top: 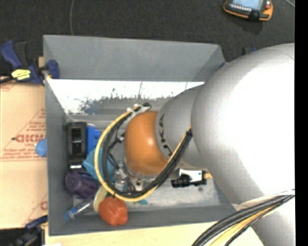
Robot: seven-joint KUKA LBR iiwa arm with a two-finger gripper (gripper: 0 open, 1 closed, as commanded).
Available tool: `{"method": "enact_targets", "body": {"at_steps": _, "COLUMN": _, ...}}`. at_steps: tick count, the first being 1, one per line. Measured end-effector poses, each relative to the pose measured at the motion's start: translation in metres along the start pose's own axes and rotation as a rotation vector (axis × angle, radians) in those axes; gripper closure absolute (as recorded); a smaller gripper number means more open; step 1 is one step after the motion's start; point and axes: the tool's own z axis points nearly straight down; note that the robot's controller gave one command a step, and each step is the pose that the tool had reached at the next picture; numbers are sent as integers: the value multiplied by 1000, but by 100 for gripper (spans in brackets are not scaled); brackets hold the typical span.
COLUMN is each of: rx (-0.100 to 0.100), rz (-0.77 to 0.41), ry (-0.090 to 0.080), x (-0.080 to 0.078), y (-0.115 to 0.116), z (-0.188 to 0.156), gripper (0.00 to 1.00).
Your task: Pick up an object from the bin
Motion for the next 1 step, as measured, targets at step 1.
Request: {"method": "enact_targets", "body": {"at_steps": 1, "rx": 0, "rz": 0, "ry": 0, "x": 0, "y": -1, "z": -6, "gripper": 100}}
